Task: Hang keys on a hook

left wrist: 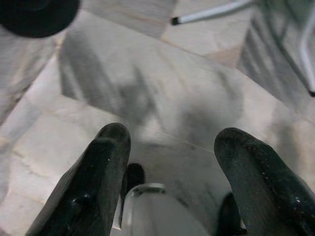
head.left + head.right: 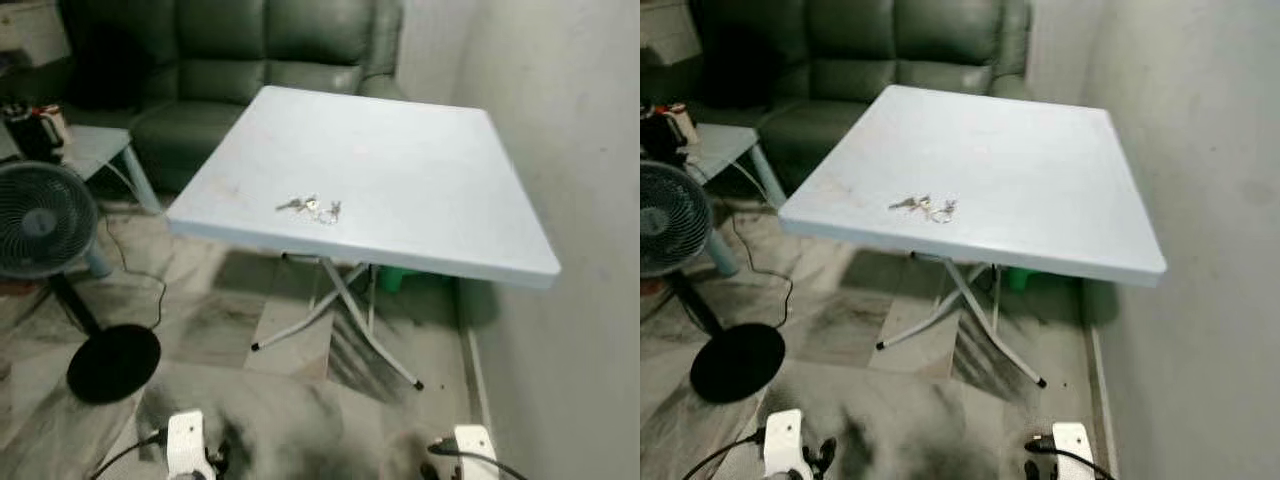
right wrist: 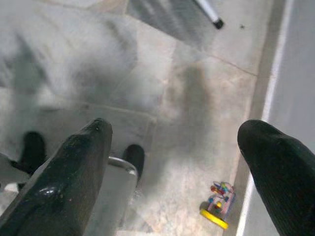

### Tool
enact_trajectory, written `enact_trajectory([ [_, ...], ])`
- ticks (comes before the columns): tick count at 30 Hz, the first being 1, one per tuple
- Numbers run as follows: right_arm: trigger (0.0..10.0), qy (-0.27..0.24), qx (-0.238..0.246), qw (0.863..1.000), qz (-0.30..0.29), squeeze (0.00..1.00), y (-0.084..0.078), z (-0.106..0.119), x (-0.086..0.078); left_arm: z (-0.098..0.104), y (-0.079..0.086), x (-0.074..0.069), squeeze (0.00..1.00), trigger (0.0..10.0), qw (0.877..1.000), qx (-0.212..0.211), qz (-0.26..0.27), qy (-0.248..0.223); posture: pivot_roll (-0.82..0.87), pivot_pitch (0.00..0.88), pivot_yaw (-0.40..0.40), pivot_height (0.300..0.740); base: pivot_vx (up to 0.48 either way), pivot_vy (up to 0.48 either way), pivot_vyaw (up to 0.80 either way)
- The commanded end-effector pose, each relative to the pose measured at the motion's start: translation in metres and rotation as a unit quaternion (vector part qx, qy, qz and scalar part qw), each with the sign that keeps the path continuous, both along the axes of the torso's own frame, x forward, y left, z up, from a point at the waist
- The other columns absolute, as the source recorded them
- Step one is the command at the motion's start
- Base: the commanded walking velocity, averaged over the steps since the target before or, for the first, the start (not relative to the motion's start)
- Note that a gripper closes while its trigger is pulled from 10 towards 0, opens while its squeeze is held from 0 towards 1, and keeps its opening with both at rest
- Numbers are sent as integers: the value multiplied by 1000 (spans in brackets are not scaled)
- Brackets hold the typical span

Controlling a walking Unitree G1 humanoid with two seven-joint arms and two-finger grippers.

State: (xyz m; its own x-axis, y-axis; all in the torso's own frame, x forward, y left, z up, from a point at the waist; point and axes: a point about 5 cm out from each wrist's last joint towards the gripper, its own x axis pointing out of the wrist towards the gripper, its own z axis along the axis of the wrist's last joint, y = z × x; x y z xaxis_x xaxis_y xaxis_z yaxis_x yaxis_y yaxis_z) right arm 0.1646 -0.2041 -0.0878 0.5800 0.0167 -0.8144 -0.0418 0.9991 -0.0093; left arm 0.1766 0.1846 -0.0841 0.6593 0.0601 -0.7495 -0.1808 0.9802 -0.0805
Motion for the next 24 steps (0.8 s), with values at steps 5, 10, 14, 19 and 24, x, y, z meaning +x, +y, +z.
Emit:
enact_trajectory([
  [5, 10000, -10, 8, 1000, 1, 0, 7, 2, 6, 2, 9, 1, 0, 10000, 1000, 10, 5, -3, -47, 0, -40, 740, 0, 466, 0],
  [10, 10000, -9, 7, 1000, 2, 0, 7, 2, 6, 2, 8, 1, 0, 10000, 1000, 9, 6, -3, -46, 0, -42, 740, 0, 464, 0],
  [14, 10000, -10, 8, 1000, 2, 0, 7, 2, 6, 2, 8, 2, 0, 10000, 1000, 9, 4, -4, -47, 0, -41, 740, 0, 438, 0],
  [19, 10000, -12, 8, 1000, 2, 0, 7, 2, 7, 2, 7, 2, 0, 10000, 1000, 10, 1, -4, -49, 0, -41, 740, 0, 218, 0],
  [24, 10000, -10, 7, 1000, 1, 0, 6, 2, 6, 2, 6, 3, 0, 10000, 1000, 12, -3, -5, -50, 0, -41, 740, 0, 0, 0],
])
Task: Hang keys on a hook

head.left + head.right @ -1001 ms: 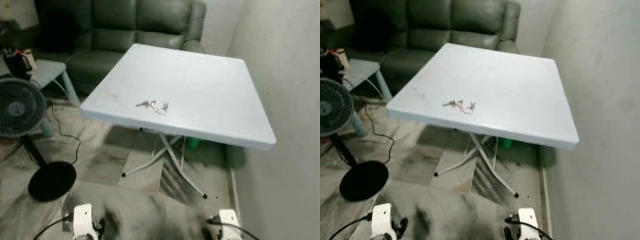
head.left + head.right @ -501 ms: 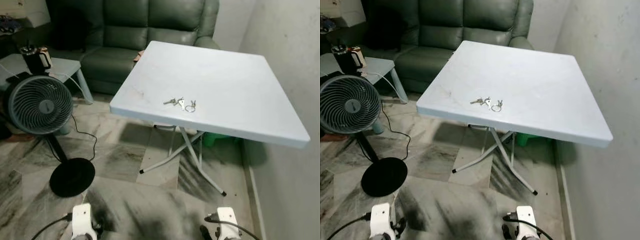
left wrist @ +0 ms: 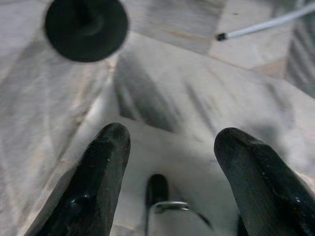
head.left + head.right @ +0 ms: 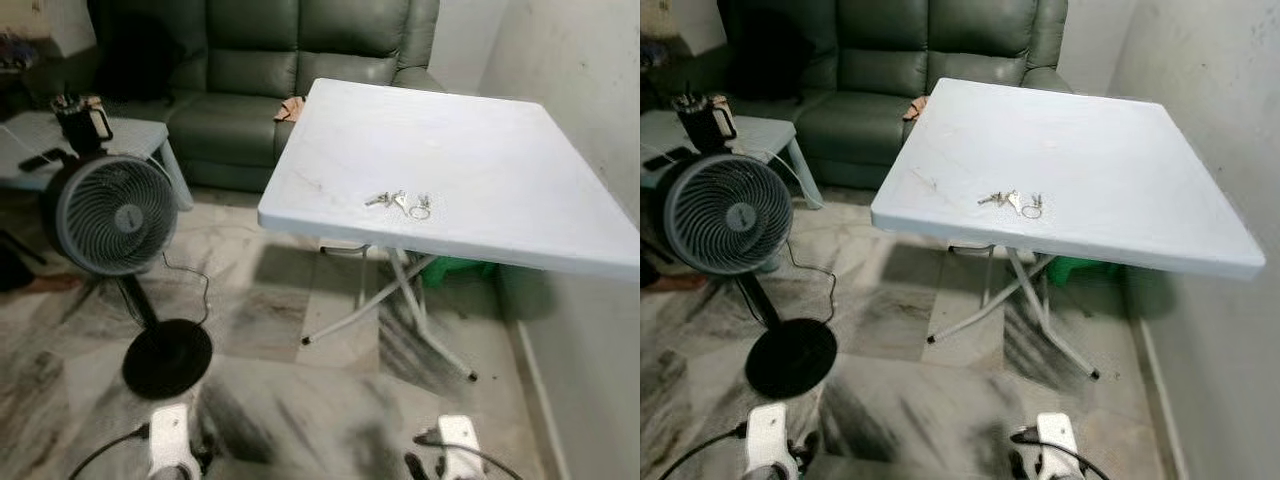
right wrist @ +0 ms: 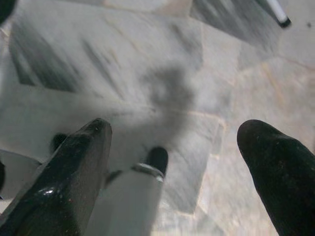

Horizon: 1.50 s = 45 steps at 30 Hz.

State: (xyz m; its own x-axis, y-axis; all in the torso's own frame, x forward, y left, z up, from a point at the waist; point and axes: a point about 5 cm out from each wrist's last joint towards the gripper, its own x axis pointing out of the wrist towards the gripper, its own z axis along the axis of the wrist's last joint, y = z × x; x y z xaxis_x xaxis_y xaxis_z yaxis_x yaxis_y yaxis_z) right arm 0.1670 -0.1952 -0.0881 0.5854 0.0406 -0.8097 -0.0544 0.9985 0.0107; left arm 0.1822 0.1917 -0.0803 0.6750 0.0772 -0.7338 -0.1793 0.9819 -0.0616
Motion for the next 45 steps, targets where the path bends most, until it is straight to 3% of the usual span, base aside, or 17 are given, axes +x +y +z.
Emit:
enact_trajectory([
  [1, 10000, -6, -3, 1000, -5, 0, -3, 2, 3, -2, -1, -3, 0, 10000, 1000, 1, -3, 6, -50, 0, -41, 740, 0, 0, 0],
  [2, 10000, -9, -3, 1000, -4, 0, -3, 2, 4, 2, -7, 5, 0, 10000, 1000, -5, -15, -11, -49, 0, -41, 740, 0, 0, 0],
  [5, 10000, -13, -2, 1000, -4, 0, -4, 3, 5, 4, -10, 9, 0, 10000, 1000, -6, -19, -19, -47, 0, -40, 740, 0, 0, 0],
  [7, 10000, -30, 3, 1000, -7, 0, -4, 7, 11, 11, -18, 22, 0, 10000, 998, -16, -26, -47, -47, 0, -40, 740, 0, 0, 0],
  [15, 10000, -70, 15, 997, -8, 0, -2, 16, 27, 26, -28, 44, 0, 10000, 993, -20, -43, -108, -51, 0, -36, 740, 0, 0, 0],
  [31, 10000, -127, 33, 991, 9, 0, 7, 31, 51, 52, -30, 71, 0, 10000, 978, -10, -61, -198, -52, 0, -36, 740, 0, 0, 0],
  [35, 10000, -172, 46, 984, 26, 0, 15, 43, 69, 64, -29, 82, 0, 10000, 970, -8, -56, -235, -55, 0, -35, 740, 0, 0, 0],
  [41, 10000, -177, 46, 983, 28, 0, 15, 45, 71, 65, -28, 83, 0, 10000, 970, -6, -55, -239, -55, 0, -35, 740, 0, 0, 0],
  [45, 10000, -250, 72, 965, 35, 0, 22, 68, 96, 87, -21, 100, 0, 10000, 952, 17, -41, -303, -61, 0, -31, 740, 0, 0, 0],
])
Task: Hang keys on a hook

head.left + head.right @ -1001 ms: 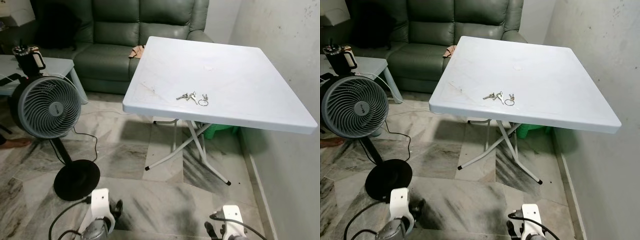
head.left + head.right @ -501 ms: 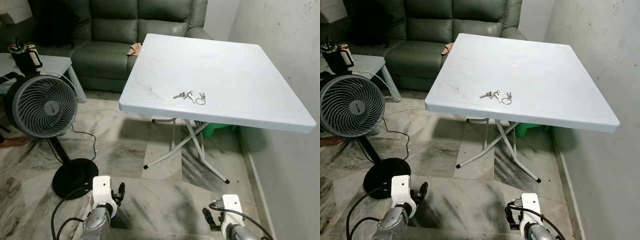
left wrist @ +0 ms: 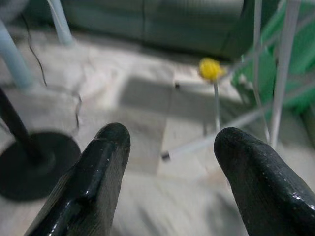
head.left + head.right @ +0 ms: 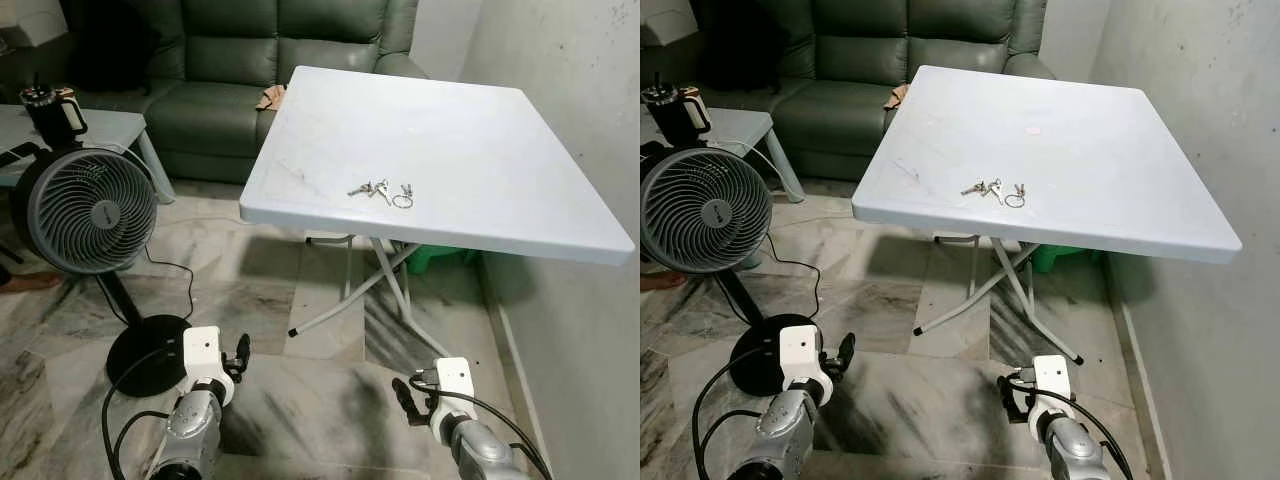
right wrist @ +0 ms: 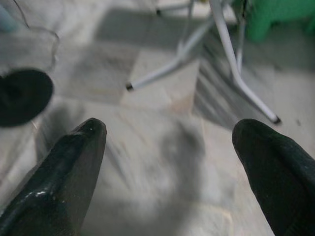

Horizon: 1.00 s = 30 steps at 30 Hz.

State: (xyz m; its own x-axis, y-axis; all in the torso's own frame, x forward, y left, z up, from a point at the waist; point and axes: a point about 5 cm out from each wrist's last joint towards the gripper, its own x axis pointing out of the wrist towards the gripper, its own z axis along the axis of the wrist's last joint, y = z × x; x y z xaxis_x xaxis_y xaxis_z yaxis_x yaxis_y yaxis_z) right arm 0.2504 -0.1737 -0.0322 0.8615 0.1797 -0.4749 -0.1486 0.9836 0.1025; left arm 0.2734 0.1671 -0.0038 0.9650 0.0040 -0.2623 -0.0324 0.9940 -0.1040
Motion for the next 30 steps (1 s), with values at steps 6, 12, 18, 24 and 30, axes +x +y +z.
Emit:
enact_trajectory([
  [6, 10000, -125, 30, 992, 18, 0, 15, 44, 41, 38, -3, 26, 0, 10000, 995, -10, 5, -101, -66, 0, -29, 740, 0, 0, 0],
  [12, 10000, -181, 38, 983, 22, 0, 16, 62, 50, 52, 6, 27, 0, 10000, 990, -12, 6, -143, -65, 0, -32, 740, 0, 0, 0],
  [18, 10000, -255, 41, 966, 23, 0, 12, 87, 53, 78, 26, 19, 0, 10000, 979, -14, 59, -196, -61, 0, -33, 740, 0, 0, 0],
  [24, 10000, -307, 55, 950, 24, 0, 17, 111, 51, 104, 25, 11, 0, 10000, 969, -14, 68, -236, -64, 0, -35, 740, 0, 0, 0],
  [30, 10000, -343, 61, 937, 29, 0, 19, 138, 50, 129, 29, 5, 0, 10000, 968, -24, 73, -238, -72, 0, -30, 740, 0, 0, 0],
])
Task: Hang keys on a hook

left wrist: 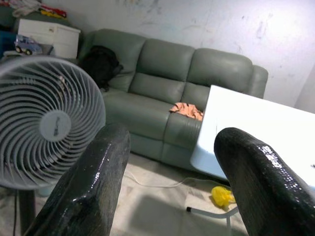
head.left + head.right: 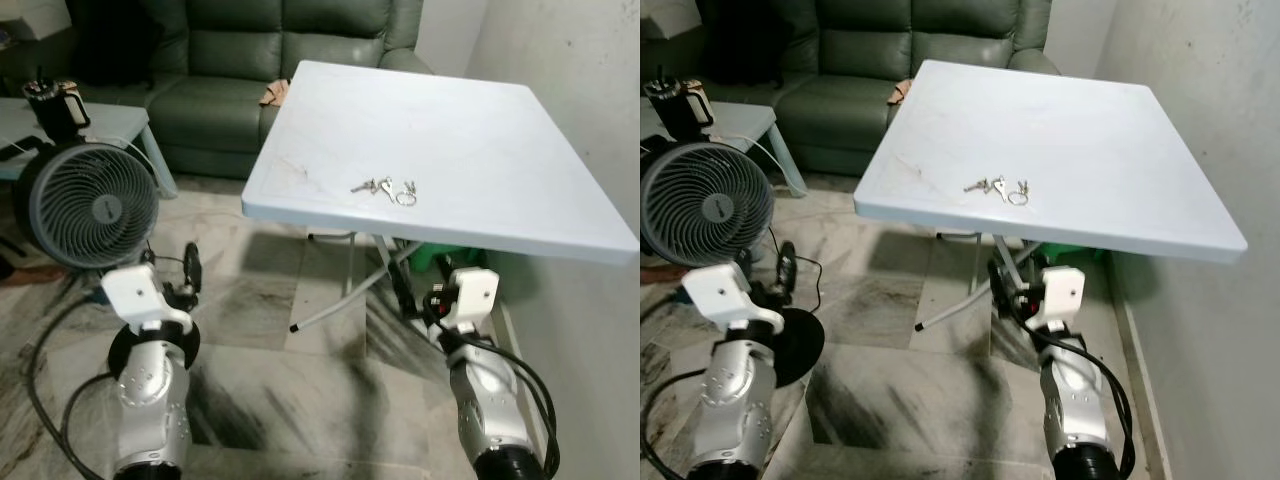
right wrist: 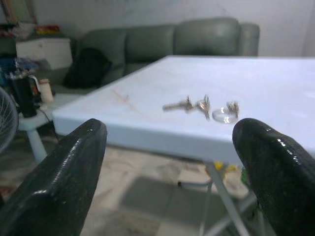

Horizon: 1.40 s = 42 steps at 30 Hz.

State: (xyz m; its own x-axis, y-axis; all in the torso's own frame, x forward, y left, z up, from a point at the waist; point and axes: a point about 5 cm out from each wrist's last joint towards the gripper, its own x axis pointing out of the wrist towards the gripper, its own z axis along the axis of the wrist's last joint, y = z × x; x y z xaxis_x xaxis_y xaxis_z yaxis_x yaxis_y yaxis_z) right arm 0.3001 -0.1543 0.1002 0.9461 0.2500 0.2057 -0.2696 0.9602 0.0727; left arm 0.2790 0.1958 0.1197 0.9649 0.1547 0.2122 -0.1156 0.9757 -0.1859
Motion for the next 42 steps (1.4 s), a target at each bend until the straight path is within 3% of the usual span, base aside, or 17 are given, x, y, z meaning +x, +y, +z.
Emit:
enact_trajectory([
  [1, 10000, -7, 2, 1000, 2, 0, 0, 7, 0, 8, 0, -2, 0, 10000, 1000, -2, -5, -1, -72, 0, -30, 740, 0, 0, 0],
  [4, 10000, -6, 15, 1000, -3, 0, -2, 19, -1, 16, 3, -6, 0, 10000, 1000, -1, -5, 20, -71, 0, -31, 740, 0, 0, 0],
  [9, 10000, -1, 14, 1000, -3, 0, -2, 22, -3, 18, 2, -8, 0, 10000, 999, -5, -7, 31, -71, 0, -31, 740, 0, 0, 0],
  [12, 10000, -10, 10, 1000, -11, 0, -7, 38, 3, 20, 4, -17, 0, 10000, 998, 19, -47, 43, -61, 0, -33, 740, 0, 0, 0],
  [16, 10000, -3, 8, 1000, -13, 0, -8, 38, 1, 19, 4, -20, 0, 10000, 997, 24, -43, 58, -59, 0, -36, 740, 0, 0, 0],
  [36, 10000, 3, 1, 1000, -8, 0, -5, 46, 3, 28, -2, -12, 0, 10000, 996, 24, -62, 65, -61, 0, -35, 740, 0, 0, 0],
  [42, 10000, 2, 2, 1000, -8, 0, -5, 46, 2, 29, -2, -12, 0, 10000, 996, 22, -65, 60, -62, 0, -34, 740, 303, 0, 0],
])
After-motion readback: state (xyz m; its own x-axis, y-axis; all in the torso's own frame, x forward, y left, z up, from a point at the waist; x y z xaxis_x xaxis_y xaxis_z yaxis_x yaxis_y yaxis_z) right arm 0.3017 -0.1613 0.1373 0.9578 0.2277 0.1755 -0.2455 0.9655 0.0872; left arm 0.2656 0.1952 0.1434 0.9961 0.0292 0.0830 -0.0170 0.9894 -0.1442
